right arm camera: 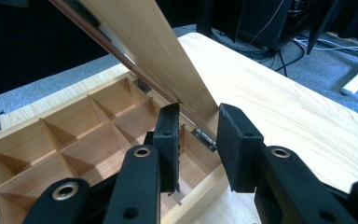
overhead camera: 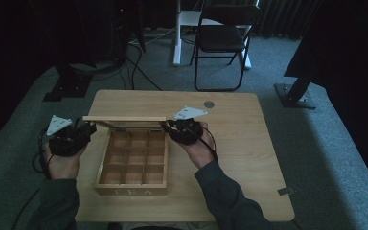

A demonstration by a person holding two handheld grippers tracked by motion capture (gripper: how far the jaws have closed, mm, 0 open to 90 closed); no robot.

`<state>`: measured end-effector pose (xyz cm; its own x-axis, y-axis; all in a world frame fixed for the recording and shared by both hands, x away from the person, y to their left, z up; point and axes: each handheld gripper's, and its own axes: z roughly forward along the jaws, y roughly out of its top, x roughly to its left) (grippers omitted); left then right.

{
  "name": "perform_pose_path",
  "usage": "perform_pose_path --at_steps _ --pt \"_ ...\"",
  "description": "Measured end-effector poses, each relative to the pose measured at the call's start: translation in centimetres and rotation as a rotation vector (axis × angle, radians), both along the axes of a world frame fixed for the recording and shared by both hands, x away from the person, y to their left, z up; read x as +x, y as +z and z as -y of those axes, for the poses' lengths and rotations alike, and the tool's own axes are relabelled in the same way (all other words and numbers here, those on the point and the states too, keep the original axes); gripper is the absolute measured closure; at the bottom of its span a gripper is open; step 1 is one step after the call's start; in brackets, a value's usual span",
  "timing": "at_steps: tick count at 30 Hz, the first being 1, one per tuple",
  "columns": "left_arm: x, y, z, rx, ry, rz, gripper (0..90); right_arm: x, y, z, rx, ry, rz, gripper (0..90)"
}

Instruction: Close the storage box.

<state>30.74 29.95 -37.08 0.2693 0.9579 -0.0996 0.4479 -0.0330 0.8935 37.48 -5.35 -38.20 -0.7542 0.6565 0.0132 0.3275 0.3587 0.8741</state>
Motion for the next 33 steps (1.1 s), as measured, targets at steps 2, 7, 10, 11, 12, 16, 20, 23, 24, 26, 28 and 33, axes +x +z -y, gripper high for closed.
perform_pose_path --at_steps 2,7,10,11,12,16,20,23,24,26,28,33 --pt "-0.2 -0.1 -0.1 0.001 -0.004 -0.002 73.6 -0.2 -0.1 0.0 0.000 0.004 -0.002 69.4" --pt "-0.7 -0.5 -0.7 -0.016 -0.001 -0.006 73.6 -0.6 -0.4 0.2 0.011 0.007 -0.007 69.0" --pt "-1.0 -0.8 -0.9 -0.015 -0.003 -0.014 73.6 -0.9 -0.6 0.2 0.013 0.010 -0.008 68.6" --pt "-1.0 -0.9 -1.0 -0.015 -0.003 -0.015 73.5 -1.0 -0.6 0.2 0.012 0.011 -0.008 68.4" --pt "-1.0 -1.0 -1.0 -0.016 -0.002 -0.018 73.5 -1.0 -0.7 0.2 0.013 0.013 -0.011 68.3" --pt "-1.1 -1.6 -1.3 -0.021 0.006 -0.022 72.3 -1.1 -0.9 0.4 0.028 0.026 -0.026 67.7" --pt "-1.4 -2.1 -1.4 -0.033 0.007 -0.022 70.9 -1.2 -1.2 0.6 0.047 0.036 -0.050 67.3" --pt "-1.5 -2.4 -1.5 -0.038 0.005 -0.024 69.8 -1.5 -1.4 0.6 0.045 0.035 -0.048 67.2" --pt "-1.6 -2.4 -1.5 -0.035 0.003 -0.027 69.4 -1.5 -1.4 0.6 0.043 0.037 -0.048 67.2" --pt "-1.7 -2.6 -1.4 -0.030 0.003 -0.023 68.1 -1.7 -1.5 0.6 0.041 0.042 -0.047 67.2" --pt "-1.9 -2.8 -1.3 -0.024 0.003 -0.020 66.0 -1.8 -1.7 0.6 0.038 0.046 -0.044 67.2" --pt "-2.2 -3.3 -1.1 -0.007 0.002 -0.023 64.8 -2.2 -2.0 0.6 0.028 0.051 -0.041 67.0"
